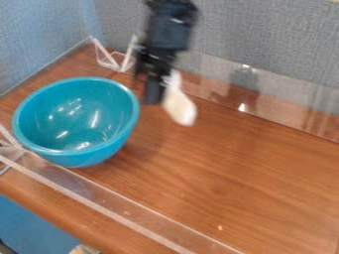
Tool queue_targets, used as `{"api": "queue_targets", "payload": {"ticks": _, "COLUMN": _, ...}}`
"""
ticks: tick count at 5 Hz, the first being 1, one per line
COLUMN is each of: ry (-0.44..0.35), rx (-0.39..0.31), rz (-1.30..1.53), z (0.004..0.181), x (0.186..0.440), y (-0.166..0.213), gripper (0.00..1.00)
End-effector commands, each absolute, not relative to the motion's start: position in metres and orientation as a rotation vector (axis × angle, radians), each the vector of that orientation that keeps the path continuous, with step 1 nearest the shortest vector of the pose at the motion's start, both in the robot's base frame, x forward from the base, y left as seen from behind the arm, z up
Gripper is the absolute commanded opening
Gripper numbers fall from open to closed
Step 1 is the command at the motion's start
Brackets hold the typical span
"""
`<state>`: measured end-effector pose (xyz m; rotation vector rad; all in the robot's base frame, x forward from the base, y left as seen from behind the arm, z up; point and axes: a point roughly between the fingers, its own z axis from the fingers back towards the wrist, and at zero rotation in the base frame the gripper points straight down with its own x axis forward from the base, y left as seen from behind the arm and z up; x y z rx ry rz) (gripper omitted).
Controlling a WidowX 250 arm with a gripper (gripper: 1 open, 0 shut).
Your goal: Put the mushroom in the blue bowl
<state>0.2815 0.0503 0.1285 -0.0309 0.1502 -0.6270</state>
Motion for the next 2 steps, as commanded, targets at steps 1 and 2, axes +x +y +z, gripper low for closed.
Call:
{"api": "queue_targets", "payload": {"ticks": 1, "ry": 0.122, "rx": -0.006, "rz": -0.533, "z": 0.148, "x": 0.262, "y": 0.07, "gripper": 0.0}}
{"api": "queue_targets", "payload": {"ticks": 2, "ry": 0.149, "rx": -0.009, "rz": -0.477, "z": 0.145, "x": 0.248, "y": 0.089, "gripper": 0.0}}
